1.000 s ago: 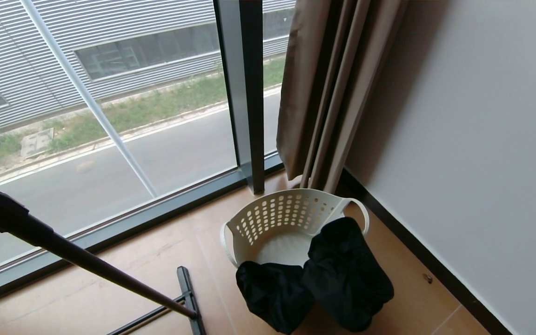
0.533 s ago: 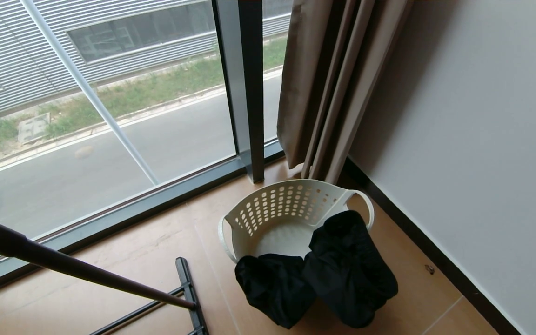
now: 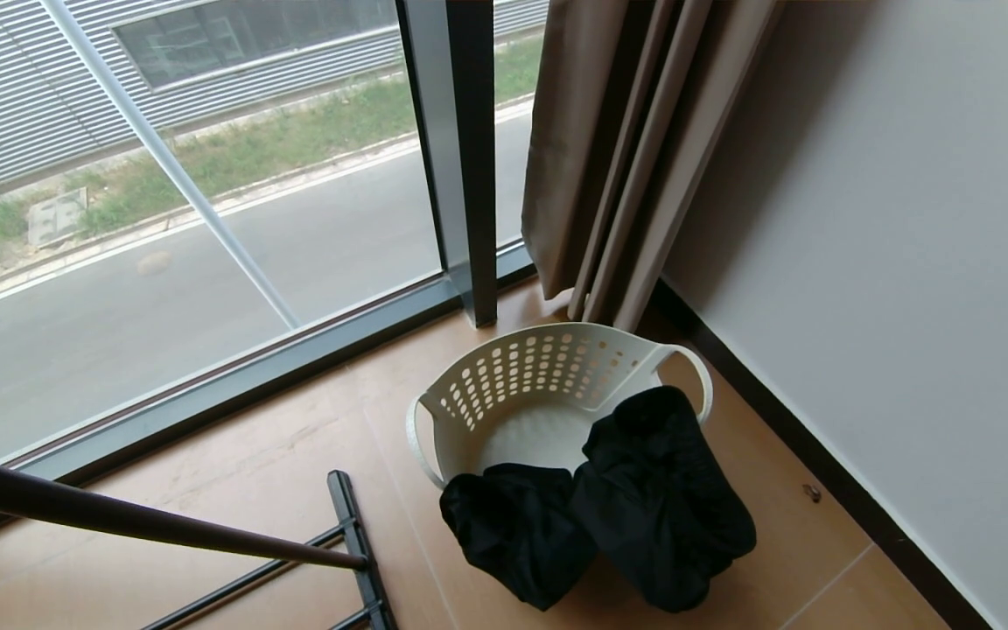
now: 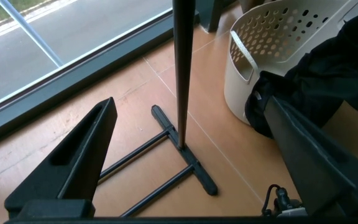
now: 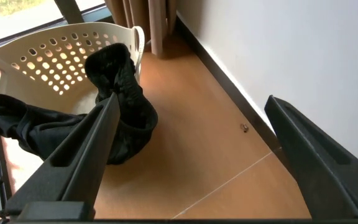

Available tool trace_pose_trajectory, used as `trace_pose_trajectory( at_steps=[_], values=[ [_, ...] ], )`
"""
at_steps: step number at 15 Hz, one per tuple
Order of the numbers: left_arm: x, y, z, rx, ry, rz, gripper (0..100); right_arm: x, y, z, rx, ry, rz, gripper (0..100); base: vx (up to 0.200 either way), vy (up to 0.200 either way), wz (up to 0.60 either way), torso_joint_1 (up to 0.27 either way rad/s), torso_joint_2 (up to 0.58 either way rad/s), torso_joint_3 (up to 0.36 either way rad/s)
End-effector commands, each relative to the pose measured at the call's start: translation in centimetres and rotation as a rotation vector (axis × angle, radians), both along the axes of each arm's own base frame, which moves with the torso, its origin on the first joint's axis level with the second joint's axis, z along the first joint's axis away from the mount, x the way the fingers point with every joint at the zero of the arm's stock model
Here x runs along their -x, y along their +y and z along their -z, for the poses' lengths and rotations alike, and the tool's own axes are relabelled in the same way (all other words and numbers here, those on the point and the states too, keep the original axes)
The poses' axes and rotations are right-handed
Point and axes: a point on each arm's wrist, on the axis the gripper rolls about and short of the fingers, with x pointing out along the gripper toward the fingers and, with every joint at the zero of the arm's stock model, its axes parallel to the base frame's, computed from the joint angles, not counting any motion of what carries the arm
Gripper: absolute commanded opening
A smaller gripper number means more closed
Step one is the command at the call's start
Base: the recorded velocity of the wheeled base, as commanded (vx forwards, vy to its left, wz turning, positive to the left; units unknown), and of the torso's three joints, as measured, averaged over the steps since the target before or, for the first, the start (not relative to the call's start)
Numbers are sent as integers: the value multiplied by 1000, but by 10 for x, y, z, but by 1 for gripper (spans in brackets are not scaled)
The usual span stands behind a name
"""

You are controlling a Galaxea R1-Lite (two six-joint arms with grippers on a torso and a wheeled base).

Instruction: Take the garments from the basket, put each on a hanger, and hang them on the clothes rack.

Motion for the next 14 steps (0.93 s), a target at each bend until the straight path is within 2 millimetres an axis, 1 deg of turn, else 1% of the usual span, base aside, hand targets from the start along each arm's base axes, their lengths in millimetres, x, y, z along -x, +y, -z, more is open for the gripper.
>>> trace_pose_trajectory(
  at_steps=[1, 4, 5, 6, 7, 9, 11, 12, 14],
  values=[
    [0, 0, 0, -6, 2, 1, 100, 0, 0, 0, 0, 0, -1, 100, 0, 0, 0, 0, 0, 0],
    [0, 0, 0, -10, -3, -4, 100, -2, 0, 0, 5, 31, -11, 100, 0, 0, 0, 1, 1, -74],
    [0, 0, 0, 0, -1, -4, 100, -4, 0, -1, 11, 66, -49, 100, 0, 0, 0, 0, 0, 0],
    [0, 0, 0, 8, -2, -4, 100, -7, 0, -4, 8, 89, -121, 100, 0, 0, 0, 0, 0, 0],
    [0, 0, 0, 8, -2, -4, 100, -9, 0, -10, 7, 109, -154, 100, 0, 0, 0, 0, 0, 0],
    [0, 0, 0, 8, -3, -4, 100, -19, 1, -31, 3, 163, -222, 100, 0, 0, 0, 0, 0, 0],
    [0, 0, 0, 8, -2, -6, 100, -38, 5, -43, 17, 294, -276, 100, 0, 0, 0, 0, 0, 0],
    [0, 0, 0, 10, -3, -6, 100, -46, 6, -43, 31, 357, -282, 100, 0, 0, 0, 0, 0, 0],
    [0, 0, 0, 11, -1, -7, 100, -74, 14, -50, 185, 484, -347, 100, 0, 0, 0, 0, 0, 0]
  ],
)
